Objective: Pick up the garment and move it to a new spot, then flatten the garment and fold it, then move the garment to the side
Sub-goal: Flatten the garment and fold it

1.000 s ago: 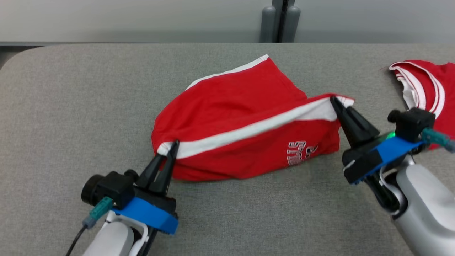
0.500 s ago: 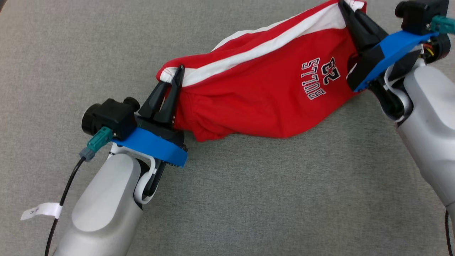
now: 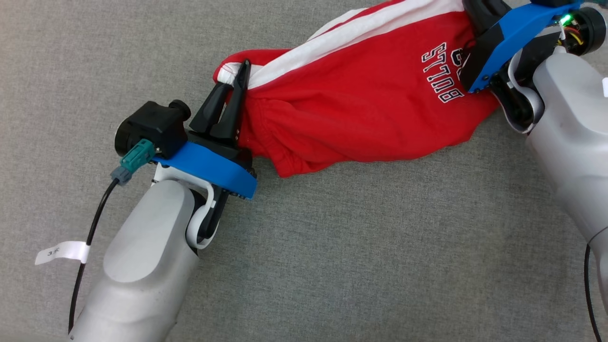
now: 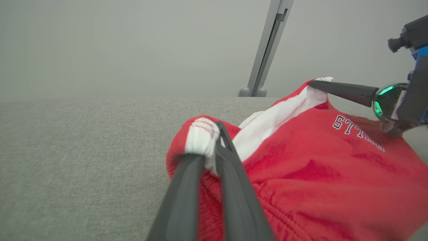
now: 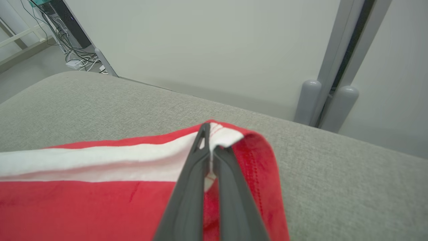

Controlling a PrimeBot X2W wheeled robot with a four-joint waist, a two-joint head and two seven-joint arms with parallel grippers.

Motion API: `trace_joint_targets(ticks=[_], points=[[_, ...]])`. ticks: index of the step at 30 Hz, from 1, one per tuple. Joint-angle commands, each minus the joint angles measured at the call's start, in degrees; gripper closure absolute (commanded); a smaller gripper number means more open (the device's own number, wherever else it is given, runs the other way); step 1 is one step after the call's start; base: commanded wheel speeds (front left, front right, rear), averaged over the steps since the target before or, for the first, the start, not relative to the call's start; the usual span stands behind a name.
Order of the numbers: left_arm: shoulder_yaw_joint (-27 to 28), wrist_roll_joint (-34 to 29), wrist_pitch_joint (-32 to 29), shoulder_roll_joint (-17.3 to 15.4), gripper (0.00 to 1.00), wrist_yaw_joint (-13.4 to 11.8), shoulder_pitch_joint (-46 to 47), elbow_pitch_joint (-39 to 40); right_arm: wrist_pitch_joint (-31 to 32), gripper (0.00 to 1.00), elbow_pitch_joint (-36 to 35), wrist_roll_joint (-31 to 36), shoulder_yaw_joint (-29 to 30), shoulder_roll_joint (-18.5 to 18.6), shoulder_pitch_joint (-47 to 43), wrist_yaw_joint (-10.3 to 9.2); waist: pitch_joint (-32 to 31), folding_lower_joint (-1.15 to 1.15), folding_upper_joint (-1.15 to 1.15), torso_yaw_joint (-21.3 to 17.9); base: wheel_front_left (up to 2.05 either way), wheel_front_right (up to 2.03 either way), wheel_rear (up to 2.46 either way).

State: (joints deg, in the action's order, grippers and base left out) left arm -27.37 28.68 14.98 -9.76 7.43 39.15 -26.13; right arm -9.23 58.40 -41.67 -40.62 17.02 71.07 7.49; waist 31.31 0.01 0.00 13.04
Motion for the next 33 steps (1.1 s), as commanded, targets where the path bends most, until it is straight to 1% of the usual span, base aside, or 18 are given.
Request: trace_joint_targets(ticks=[1,2,7,10,14,18,24,33], points=[[0.2,0.2,0.3,0.3,0.07,0.1,0.9,-0.5,-0.7,0.26,0.5,-0.5,-0.5,0.1,1.0,0.01,-0.1,-0.01,0.0,-0.1,0.0,0.0,0.0],[0.2,0.2,0.3,0.4,0.0,0.1,0.8,-0.7,-1.0,0.0,1.1,-0.8,-0.9,0.2,1.0,0.01,-0.3,-0.01,0.0,-0.1,0.0,0.0,0.0],[0.4,-0.3,0.3,0.7,0.0,0.1,-1.4,-1.4,-2.2,0.0,2.2,-2.7,-3.2,1.0,-1.3,0.01,-2.2,-0.01,0.0,-0.5,0.0,0.0,0.0],[0.9,-1.1,0.3,0.7,0.0,0.1,-3.4,-1.3,-3.2,0.0,2.1,-3.5,-5.0,2.4,-3.2,0.01,-3.6,-0.01,0.0,-0.8,0.0,0.0,0.0],[1.6,-2.3,0.3,0.7,0.0,0.1,-6.6,-0.1,-4.2,0.0,1.8,-4.8,-6.7,4.1,-5.5,0.01,-5.5,-0.01,0.0,-1.0,0.0,0.0,0.0],[3.9,-3.4,0.3,0.8,0.0,0.1,-10.1,2.4,-4.6,0.0,2.0,-5.6,-8.5,5.5,-7.4,0.01,-7.1,-0.01,0.0,-1.0,0.0,0.0,0.0],[8.8,-5.5,0.3,1.3,0.0,0.1,-14.7,6.0,-4.6,0.0,3.5,-7.1,-10.3,7.0,-9.8,0.01,-9.1,-0.01,0.0,0.3,0.0,0.0,0.0],[20.2,-10.7,0.3,3.5,0.0,-0.5,-20.2,12.2,-2.9,0.0,7.4,-9.0,-11.7,7.5,-10.5,0.01,-10.1,-0.01,0.0,2.4,0.0,0.0,0.0]])
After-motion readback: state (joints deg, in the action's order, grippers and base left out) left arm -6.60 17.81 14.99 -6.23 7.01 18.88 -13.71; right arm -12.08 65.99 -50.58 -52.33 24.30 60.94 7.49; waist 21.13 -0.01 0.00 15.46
